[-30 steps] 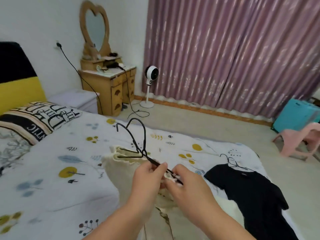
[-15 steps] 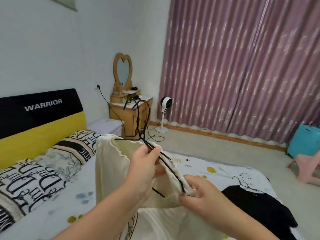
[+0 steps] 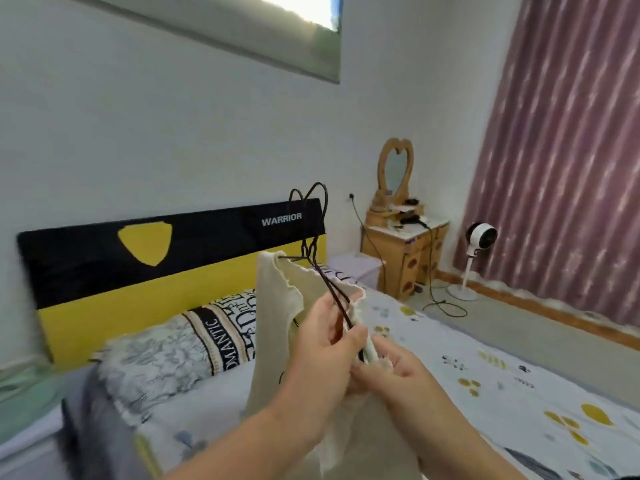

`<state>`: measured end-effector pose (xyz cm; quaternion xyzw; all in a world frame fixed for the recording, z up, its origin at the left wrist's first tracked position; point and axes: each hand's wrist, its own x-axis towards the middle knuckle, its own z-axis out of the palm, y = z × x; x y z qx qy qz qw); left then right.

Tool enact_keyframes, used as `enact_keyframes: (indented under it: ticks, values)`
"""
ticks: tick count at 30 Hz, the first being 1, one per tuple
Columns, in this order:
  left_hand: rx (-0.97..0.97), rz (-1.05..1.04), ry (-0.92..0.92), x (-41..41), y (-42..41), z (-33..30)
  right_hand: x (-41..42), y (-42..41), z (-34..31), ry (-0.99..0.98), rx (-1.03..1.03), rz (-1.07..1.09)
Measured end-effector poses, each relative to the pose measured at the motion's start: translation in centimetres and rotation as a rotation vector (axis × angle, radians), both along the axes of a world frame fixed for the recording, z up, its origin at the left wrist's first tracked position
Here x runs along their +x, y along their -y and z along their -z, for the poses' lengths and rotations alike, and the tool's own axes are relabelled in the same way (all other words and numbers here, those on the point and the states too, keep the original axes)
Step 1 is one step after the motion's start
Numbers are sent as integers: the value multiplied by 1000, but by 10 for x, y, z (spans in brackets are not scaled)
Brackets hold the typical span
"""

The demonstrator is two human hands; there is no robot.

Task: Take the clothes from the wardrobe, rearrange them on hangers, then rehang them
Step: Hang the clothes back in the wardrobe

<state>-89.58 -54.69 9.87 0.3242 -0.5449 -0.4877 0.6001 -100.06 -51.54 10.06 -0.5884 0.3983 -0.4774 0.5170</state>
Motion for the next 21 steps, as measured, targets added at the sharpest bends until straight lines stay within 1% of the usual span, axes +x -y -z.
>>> enact_keyframes:
  ticks: [3, 7, 8, 11, 16, 18, 21]
  values:
    - [48, -99, -27, 35, -37, -1, 33, -6, -2, 64, 159, -180]
    - [85, -187, -70, 84, -87, 1, 76, -27, 0, 75, 282, -295]
    - [89, -215, -75, 97, -99, 2, 88, -36, -1, 68, 285, -324]
    - [117, -306, -69, 137, -135, 6, 121, -62, 0, 62, 288, -512]
    - [167, -434, -96, 209, -191, 14, 199, -100, -9, -25, 309, -796]
    - [175, -479, -122, 241, -213, 15, 236, -114, -6, -22, 321, -855]
    - [166, -574, -206, 296, -244, 13, 299, -138, -3, 0, 328, -882]
